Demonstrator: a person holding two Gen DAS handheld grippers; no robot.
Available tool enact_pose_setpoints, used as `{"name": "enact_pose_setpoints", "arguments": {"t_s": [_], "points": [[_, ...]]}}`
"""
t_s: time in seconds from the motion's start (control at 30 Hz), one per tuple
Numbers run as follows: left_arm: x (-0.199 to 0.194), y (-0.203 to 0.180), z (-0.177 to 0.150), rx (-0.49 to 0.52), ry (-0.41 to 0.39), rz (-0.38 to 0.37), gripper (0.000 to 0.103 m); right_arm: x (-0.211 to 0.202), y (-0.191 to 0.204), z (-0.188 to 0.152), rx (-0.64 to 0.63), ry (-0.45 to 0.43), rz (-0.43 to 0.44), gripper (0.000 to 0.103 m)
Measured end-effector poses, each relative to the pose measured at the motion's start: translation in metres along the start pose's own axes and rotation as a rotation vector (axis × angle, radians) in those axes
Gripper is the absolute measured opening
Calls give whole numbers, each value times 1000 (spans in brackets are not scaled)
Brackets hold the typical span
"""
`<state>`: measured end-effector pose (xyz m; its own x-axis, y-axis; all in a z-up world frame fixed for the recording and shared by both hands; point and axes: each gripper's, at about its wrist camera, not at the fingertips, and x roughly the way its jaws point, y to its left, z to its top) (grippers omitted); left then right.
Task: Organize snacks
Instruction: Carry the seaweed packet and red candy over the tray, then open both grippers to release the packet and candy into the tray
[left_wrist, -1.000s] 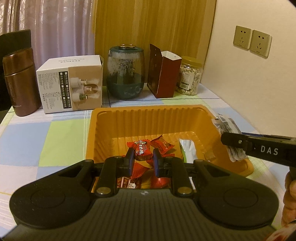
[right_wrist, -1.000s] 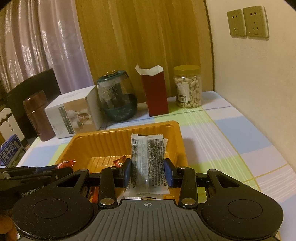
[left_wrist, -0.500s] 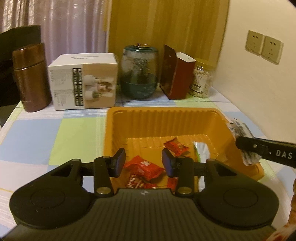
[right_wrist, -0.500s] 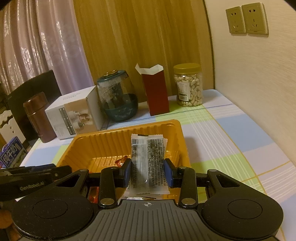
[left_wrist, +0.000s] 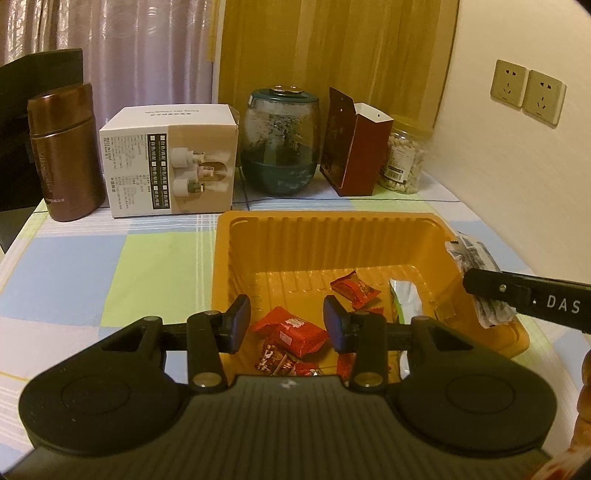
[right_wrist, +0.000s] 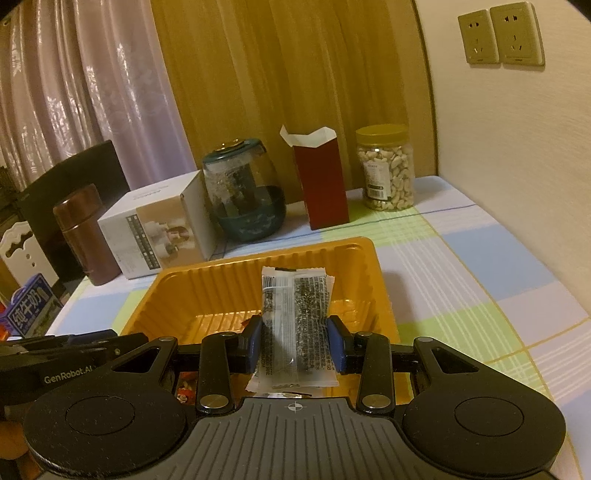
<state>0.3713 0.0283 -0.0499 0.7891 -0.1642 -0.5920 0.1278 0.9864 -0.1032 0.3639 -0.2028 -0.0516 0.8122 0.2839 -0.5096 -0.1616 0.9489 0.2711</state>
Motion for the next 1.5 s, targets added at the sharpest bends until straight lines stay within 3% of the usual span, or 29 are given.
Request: {"name": "enact_pose_setpoints", "arguments": {"t_s": [0.6,0.7,0.73,0.8,0.83,1.07,1.5], "points": [[1,-2,-1,4,-3,-4,39,6,1,-1,23,4,7,38],[1,-1,-1,3,-3,-4,39,6,-2,0,40,-15,41,38],[1,-1,-1,4,-3,-3,39,5,-4,0,49,-28,59,39],[0,-2,-1,5,-4,-2,39,2,-6,2,62,-53,58,59],[0,-1,-1,7,-3,-3,39,1,-8,2,73,-67,64,61],[-1,-5,-1,21,-7,-6,39,-1,-15,4,88,-71,11,61],[-12,-17,-8,48,-21,-7,40,-19,-24,2,98,-111,-11,61]]}}
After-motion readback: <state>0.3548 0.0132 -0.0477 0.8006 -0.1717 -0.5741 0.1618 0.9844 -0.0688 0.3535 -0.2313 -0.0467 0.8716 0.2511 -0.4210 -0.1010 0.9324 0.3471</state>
